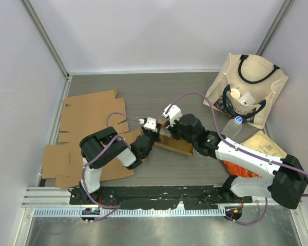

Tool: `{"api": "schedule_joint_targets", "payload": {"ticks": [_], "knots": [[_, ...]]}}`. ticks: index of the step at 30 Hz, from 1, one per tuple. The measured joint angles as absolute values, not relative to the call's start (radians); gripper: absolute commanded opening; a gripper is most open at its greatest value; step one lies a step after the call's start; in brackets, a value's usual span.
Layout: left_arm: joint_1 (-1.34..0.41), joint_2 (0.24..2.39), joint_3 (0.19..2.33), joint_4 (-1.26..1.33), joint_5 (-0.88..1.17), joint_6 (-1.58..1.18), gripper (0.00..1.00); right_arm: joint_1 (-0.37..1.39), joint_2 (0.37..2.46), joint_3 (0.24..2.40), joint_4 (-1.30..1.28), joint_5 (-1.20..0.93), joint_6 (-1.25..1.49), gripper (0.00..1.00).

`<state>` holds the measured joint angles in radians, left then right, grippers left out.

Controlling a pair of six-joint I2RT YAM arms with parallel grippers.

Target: Fold the paper box

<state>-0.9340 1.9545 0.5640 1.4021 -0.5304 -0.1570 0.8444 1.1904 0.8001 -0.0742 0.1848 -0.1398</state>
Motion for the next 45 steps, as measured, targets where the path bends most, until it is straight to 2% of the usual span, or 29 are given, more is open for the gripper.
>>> {"api": "schedule_joint_targets", "payload": {"ticks": [4, 7, 8, 14, 18, 21, 22, 26, 30, 33, 37, 41, 45], "knots": [[-0.936, 1.948, 0.549, 1.401, -0.530, -0.170, 0.15, 0.874, 1.192, 0.775, -0.038, 0.239, -0.160, 0.21], [-0.936, 1.938, 0.516, 1.371, -0.530, -0.190, 0.34, 0.893, 1.195, 0.759, -0.019, 0.258, -0.167, 0.15], [-0.936, 1.937, 0.505, 1.364, -0.531, -0.201, 0.44, 0.898, 1.201, 0.756, -0.015, 0.263, -0.169, 0.13], [-0.939, 1.862, 0.395, 1.314, -0.503, -0.291, 0.62, 0.908, 1.234, 0.751, -0.008, 0.272, -0.174, 0.07], [-0.939, 1.718, 0.289, 1.310, -0.444, -0.391, 0.62, 0.909, 1.238, 0.751, -0.003, 0.269, -0.173, 0.08], [-0.940, 1.542, 0.188, 1.303, -0.394, -0.478, 0.59, 0.909, 1.240, 0.744, 0.000, 0.258, -0.155, 0.15], [-0.940, 1.479, 0.165, 1.289, -0.380, -0.503, 0.58, 0.909, 1.243, 0.741, -0.001, 0.250, -0.142, 0.23], [-0.932, 1.069, 0.204, 0.936, -0.309, -0.583, 0.59, 0.910, 1.250, 0.707, 0.010, 0.218, -0.050, 0.34], [-0.869, 0.853, 0.382, 0.585, -0.233, -0.609, 0.53, 0.910, 1.250, 0.658, 0.015, 0.194, 0.080, 0.39], [-0.741, 0.897, 0.519, 0.489, -0.109, -0.644, 0.45, 0.905, 1.250, 0.638, 0.023, 0.178, 0.198, 0.41], [-0.672, 1.190, 0.701, 0.474, 0.049, -0.683, 0.31, 0.856, 1.242, 0.608, 0.058, 0.133, 0.362, 0.42], [-0.672, 1.490, 0.727, 0.500, 0.173, -0.747, 0.28, 0.728, 1.196, 0.538, 0.114, 0.039, 0.558, 0.40], [-0.672, 1.648, 0.705, 0.515, 0.238, -0.783, 0.28, 0.625, 1.133, 0.469, 0.125, -0.035, 0.653, 0.37]]}}
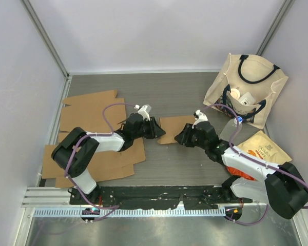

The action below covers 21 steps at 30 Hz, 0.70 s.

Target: Fold the paper box

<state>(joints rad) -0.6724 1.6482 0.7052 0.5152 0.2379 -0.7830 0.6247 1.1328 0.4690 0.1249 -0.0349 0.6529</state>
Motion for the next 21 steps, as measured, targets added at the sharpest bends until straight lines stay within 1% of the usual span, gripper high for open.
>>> {"api": "schedule_joint_targets", "payload": {"ticks": [7, 10, 13, 16, 18, 21], "knots": [[-0.672, 1.671, 0.742, 0.520, 0.258, -0.757, 0.27, 0.510, 1.084, 0.510, -0.029, -0.107, 0.647, 0.37], [-0.672, 1.672, 0.773, 0.488, 0.249, -0.723, 0.27, 0.413, 1.045, 0.558, -0.102, -0.114, 0.624, 0.35], [-0.672, 1.678, 0.805, 0.435, 0.236, -0.690, 0.28, 0.355, 1.055, 0.614, -0.142, -0.098, 0.582, 0.30], [-0.672, 1.705, 0.853, 0.379, 0.234, -0.664, 0.27, 0.347, 1.102, 0.669, -0.195, -0.084, 0.538, 0.30], [-0.672, 1.726, 0.876, 0.358, 0.233, -0.649, 0.25, 0.344, 1.113, 0.687, -0.221, -0.070, 0.511, 0.26], [-0.672, 1.733, 0.878, 0.338, 0.228, -0.638, 0.24, 0.338, 1.119, 0.690, -0.230, -0.046, 0.481, 0.21]]}}
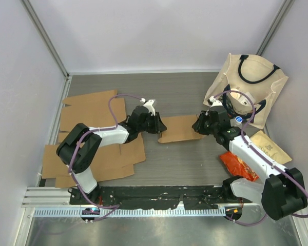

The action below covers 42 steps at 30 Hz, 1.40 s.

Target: Fold the paper box

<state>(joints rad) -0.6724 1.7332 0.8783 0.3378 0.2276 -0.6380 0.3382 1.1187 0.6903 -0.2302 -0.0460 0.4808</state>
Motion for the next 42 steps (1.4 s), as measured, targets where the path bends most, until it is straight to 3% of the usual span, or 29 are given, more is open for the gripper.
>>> {"api": "schedule_joint_targets", "payload": {"ticks": [9, 21, 24, 27, 28, 34, 42], "knots": [[-0.673, 1.739, 0.905, 0.264, 0.226, -0.608, 0.36, 0.334, 1.225, 0.568, -0.086, 0.017, 0.477, 0.20], [-0.689, 1.818, 0.946, 0.314, 0.332, -0.709, 0.28, 0.326, 1.174, 0.579, -0.097, 0.050, 0.452, 0.23], [-0.690, 1.819, 0.936, 0.318, 0.324, -0.702, 0.29, 0.322, 1.173, 0.579, -0.126, 0.068, 0.450, 0.30], [-0.690, 1.817, 0.935, 0.316, 0.315, -0.690, 0.33, 0.321, 1.171, 0.580, -0.142, 0.081, 0.450, 0.53], [-0.690, 1.814, 0.935, 0.313, 0.313, -0.683, 0.36, 0.321, 1.167, 0.580, -0.146, 0.086, 0.452, 0.56], [-0.690, 1.766, 0.937, 0.249, 0.297, -0.648, 0.51, 0.265, 1.152, 0.612, -0.211, 0.092, 0.451, 0.64], [-0.640, 1.699, 0.955, 0.199, 0.314, -0.677, 0.53, 0.226, 1.236, 0.687, -0.216, -0.049, 0.448, 0.62]]}}
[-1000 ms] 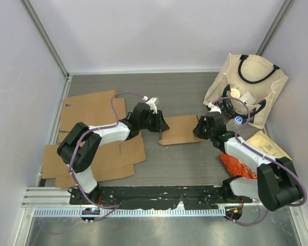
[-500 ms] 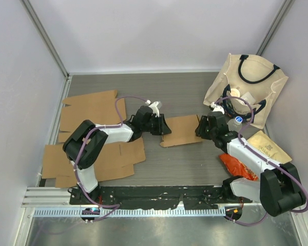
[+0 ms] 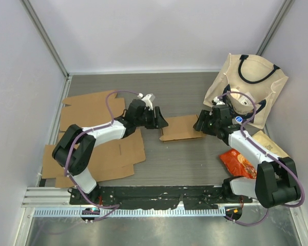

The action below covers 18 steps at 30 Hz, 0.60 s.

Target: Fold the paper box

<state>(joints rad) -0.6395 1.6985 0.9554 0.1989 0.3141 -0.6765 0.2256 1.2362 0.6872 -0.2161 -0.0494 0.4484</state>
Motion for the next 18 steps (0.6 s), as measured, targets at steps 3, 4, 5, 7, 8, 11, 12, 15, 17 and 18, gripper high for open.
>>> {"api": "schedule_joint_targets", "payload": {"ticks": [3, 4, 5, 7, 8, 11, 12, 15, 17, 18], "knots": [[-0.620, 1.682, 0.955, 0.189, 0.307, -0.685, 0.54, 0.226, 1.246, 0.687, -0.216, -0.092, 0.456, 0.61], [-0.613, 1.681, 0.955, 0.185, 0.303, -0.692, 0.54, 0.226, 1.246, 0.687, -0.216, -0.100, 0.459, 0.60], [-0.609, 1.681, 0.955, 0.180, 0.300, -0.697, 0.54, 0.226, 1.247, 0.687, -0.216, -0.110, 0.463, 0.58], [-0.606, 1.681, 0.951, 0.173, 0.300, -0.704, 0.54, 0.225, 1.255, 0.687, -0.210, -0.127, 0.470, 0.57], [-0.607, 1.682, 0.949, 0.171, 0.301, -0.709, 0.54, 0.225, 1.262, 0.687, -0.208, -0.137, 0.477, 0.56], [-0.607, 1.703, 0.947, 0.176, 0.313, -0.730, 0.54, 0.224, 1.280, 0.686, -0.198, -0.179, 0.511, 0.55], [-0.607, 1.713, 0.943, 0.185, 0.315, -0.734, 0.54, 0.224, 1.282, 0.684, -0.192, -0.189, 0.526, 0.55], [-0.603, 1.737, 0.921, 0.209, 0.318, -0.756, 0.54, 0.216, 1.284, 0.676, -0.173, -0.223, 0.571, 0.54], [-0.600, 1.748, 0.912, 0.221, 0.318, -0.764, 0.54, 0.213, 1.285, 0.664, -0.150, -0.249, 0.607, 0.54], [-0.599, 1.750, 0.908, 0.230, 0.320, -0.770, 0.54, 0.212, 1.285, 0.657, -0.136, -0.257, 0.628, 0.54]]}}
